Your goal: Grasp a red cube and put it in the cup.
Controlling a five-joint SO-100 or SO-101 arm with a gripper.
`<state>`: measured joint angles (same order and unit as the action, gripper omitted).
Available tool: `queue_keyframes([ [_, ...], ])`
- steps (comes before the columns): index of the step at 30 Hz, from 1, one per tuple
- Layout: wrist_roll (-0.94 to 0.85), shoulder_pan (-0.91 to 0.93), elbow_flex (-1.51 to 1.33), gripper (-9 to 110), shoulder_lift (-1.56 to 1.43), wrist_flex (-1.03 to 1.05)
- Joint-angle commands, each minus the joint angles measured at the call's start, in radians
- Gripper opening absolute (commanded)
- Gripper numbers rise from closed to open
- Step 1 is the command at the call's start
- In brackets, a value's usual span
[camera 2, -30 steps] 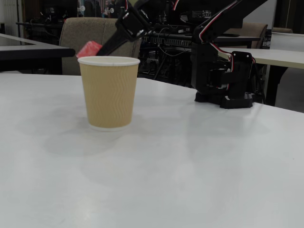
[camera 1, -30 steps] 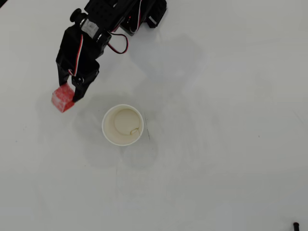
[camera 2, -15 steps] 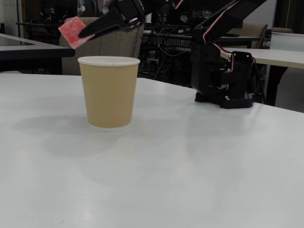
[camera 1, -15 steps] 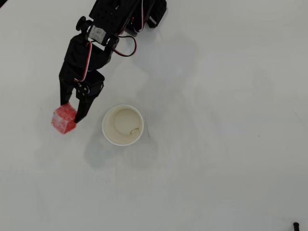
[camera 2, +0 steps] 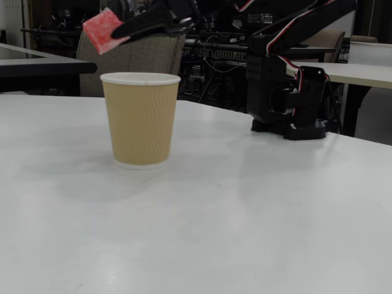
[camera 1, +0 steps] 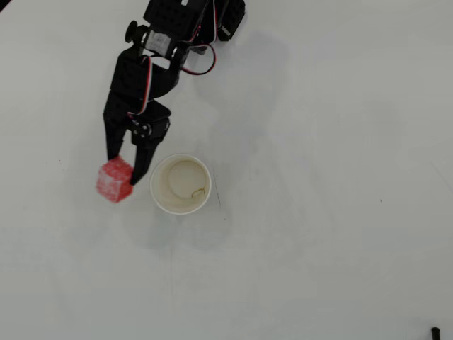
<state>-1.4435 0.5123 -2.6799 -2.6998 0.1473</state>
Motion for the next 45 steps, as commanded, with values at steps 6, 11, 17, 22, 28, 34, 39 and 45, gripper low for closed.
queue_keyframes([
  [6,0.041,-0.103,-0.017,9,-0.186,0.101],
  [11,0.054,-0.16,-0.018,9,-0.236,0.147],
  [17,0.055,-0.21,-0.041,9,-0.273,0.156],
  [22,0.055,-0.247,-0.064,9,-0.305,0.16],
  [28,0.058,-0.279,-0.087,9,-0.339,0.161],
  [34,0.06,-0.278,-0.1,9,-0.351,0.161],
  [39,0.06,-0.295,-0.112,9,-0.365,0.155],
  [45,0.06,-0.302,-0.115,9,-0.373,0.153],
])
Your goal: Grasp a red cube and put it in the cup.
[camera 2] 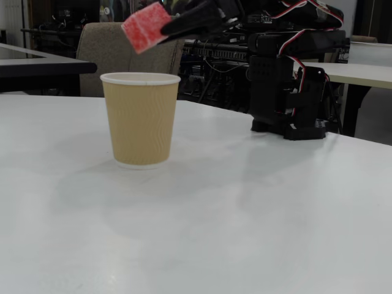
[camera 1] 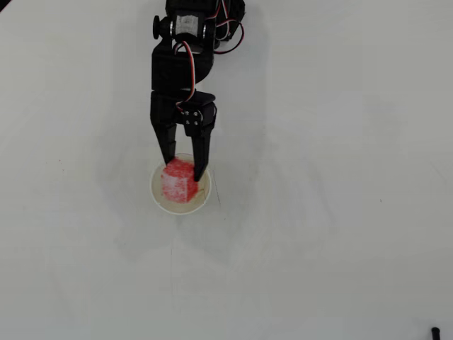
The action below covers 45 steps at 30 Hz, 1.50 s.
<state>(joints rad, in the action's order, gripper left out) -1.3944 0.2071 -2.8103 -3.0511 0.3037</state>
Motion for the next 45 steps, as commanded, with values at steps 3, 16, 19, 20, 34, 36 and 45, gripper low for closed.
queue_keyframes([
  [3,0.011,0.005,0.011,9,-0.026,-0.003],
  [16,0.011,0.021,0.005,18,-0.026,0.003],
  [19,0.011,0.028,0.005,26,-0.028,0.002],
  [20,0.011,0.029,0.005,26,-0.028,0.0],
  [34,0.275,0.087,0.011,26,-0.044,-0.055],
  [36,0.399,0.106,0.011,23,-0.048,-0.075],
  [45,0.781,0.181,-0.037,10,-0.071,-0.049],
])
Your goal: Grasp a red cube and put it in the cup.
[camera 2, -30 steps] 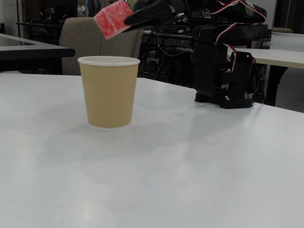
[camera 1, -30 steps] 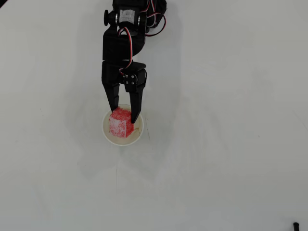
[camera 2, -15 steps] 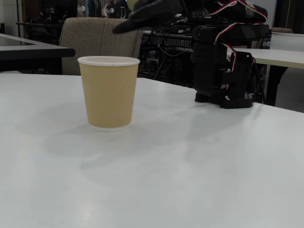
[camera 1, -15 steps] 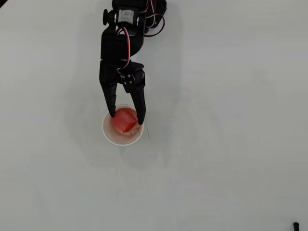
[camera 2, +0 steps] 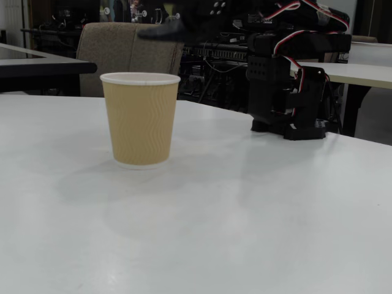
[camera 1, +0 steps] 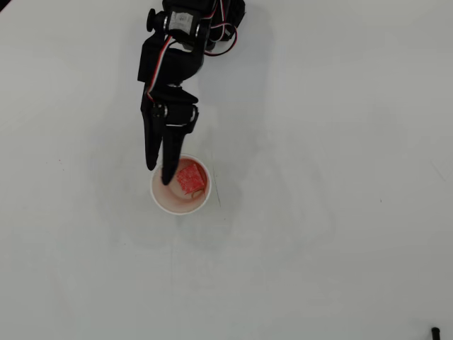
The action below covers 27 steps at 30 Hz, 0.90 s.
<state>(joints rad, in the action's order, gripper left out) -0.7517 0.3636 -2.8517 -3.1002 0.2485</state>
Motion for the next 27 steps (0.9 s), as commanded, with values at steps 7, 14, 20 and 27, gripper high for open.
queue_keyframes([
  [7,0.324,0.129,-0.029,0,-0.035,0.129],
  [14,0.36,0.179,-0.064,0,-0.074,0.311],
  [20,0.36,0.135,-0.14,0,-0.114,0.351],
  [27,0.414,0.074,-0.199,0,-0.144,0.383],
])
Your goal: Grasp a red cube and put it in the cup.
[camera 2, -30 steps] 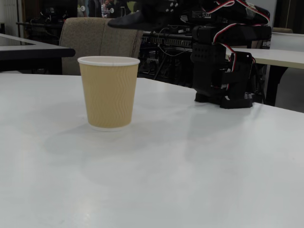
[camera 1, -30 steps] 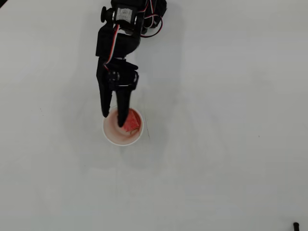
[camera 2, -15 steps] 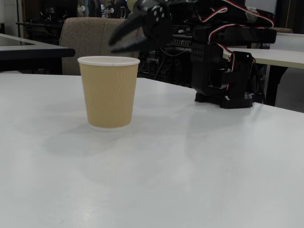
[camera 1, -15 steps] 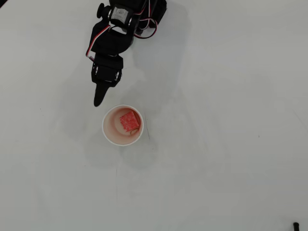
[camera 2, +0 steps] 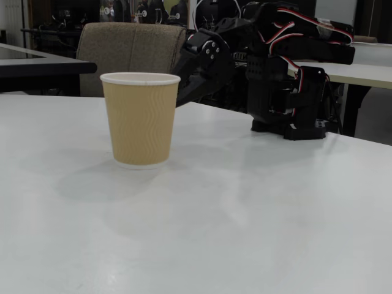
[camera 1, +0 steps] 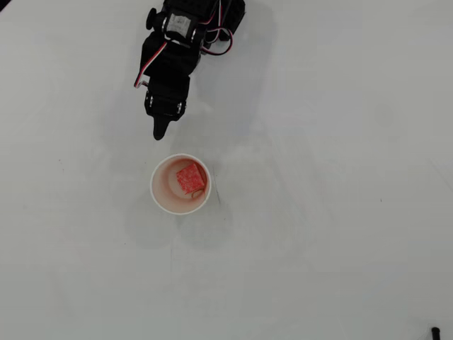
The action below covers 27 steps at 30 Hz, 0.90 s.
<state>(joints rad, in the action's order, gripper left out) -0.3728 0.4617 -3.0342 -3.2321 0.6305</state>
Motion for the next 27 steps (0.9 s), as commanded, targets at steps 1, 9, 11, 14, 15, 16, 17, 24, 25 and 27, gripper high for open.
queue_keyframes([
  [1,0.043,-0.031,-0.031,0,-0.012,-0.005],
  [9,0.049,-0.087,-0.11,0,-0.014,-0.009],
  [11,0.054,-0.092,-0.112,0,-0.014,0.002],
  [14,0.055,-0.101,-0.112,0,-0.014,0.015],
  [15,0.055,-0.104,-0.112,0,-0.014,0.015],
  [16,0.055,-0.114,-0.112,0,-0.014,0.017],
  [17,0.055,-0.126,-0.112,0,-0.014,0.021],
  [24,0.055,-0.135,-0.112,0,-0.014,0.02],
  [25,0.055,-0.135,-0.112,0,-0.014,0.023],
  [27,0.087,-0.129,-0.112,0,-0.014,0.023],
])
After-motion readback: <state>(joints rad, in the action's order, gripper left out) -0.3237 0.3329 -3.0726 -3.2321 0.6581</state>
